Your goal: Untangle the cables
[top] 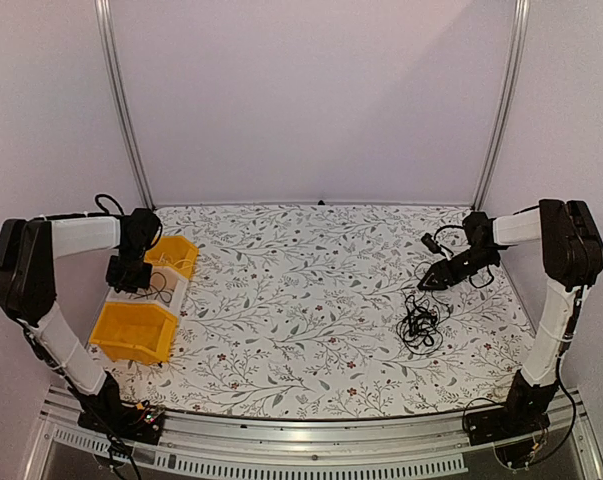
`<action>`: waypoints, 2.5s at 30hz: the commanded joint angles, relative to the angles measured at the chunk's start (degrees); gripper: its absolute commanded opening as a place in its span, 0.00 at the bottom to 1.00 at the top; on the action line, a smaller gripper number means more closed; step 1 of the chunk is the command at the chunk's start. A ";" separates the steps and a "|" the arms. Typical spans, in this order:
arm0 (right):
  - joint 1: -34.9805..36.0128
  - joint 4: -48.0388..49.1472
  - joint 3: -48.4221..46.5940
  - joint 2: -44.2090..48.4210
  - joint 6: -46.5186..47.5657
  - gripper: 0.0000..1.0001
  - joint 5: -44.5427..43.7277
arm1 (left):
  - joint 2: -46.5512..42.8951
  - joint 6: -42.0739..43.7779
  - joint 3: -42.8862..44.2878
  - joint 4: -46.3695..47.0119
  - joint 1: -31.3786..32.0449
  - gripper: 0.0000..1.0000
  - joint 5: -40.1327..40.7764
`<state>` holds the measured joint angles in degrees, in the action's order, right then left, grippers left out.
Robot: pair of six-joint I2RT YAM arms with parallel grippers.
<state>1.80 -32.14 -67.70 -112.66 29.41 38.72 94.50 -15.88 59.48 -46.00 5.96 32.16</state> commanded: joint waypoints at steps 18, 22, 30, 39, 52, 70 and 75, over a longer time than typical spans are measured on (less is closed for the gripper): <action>-0.13 -1.18 -1.39 19.65 0.81 0.68 -13.42 | -10.81 0.05 22.29 -6.14 11.45 0.49 0.70; -0.15 -0.88 -1.13 18.13 -0.81 0.67 -16.51 | -11.80 2.50 24.52 1.39 19.50 0.48 -7.07; -0.77 0.56 -2.45 11.18 -4.34 0.66 -22.74 | -12.15 3.83 15.96 23.62 33.23 0.49 -21.54; -0.79 -0.76 -3.49 5.43 -4.75 0.63 -26.61 | -3.72 3.27 14.91 29.75 43.22 0.47 -26.15; -0.84 3.45 4.22 6.36 -6.05 0.53 -21.49 | 7.26 2.23 22.25 29.54 49.75 0.46 -26.26; 5.24 -5.96 0.20 26.01 4.11 0.00 -10.44 | 17.72 -4.80 28.44 47.62 51.36 0.54 -33.41; 10.93 -8.34 -2.64 28.90 4.60 0.00 -8.94 | 19.45 -6.30 29.26 51.09 51.35 0.56 -35.21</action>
<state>8.67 -36.49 -67.22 -86.54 32.42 26.00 112.71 -20.01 87.31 -0.21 56.62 -0.45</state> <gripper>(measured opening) 0.022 0.551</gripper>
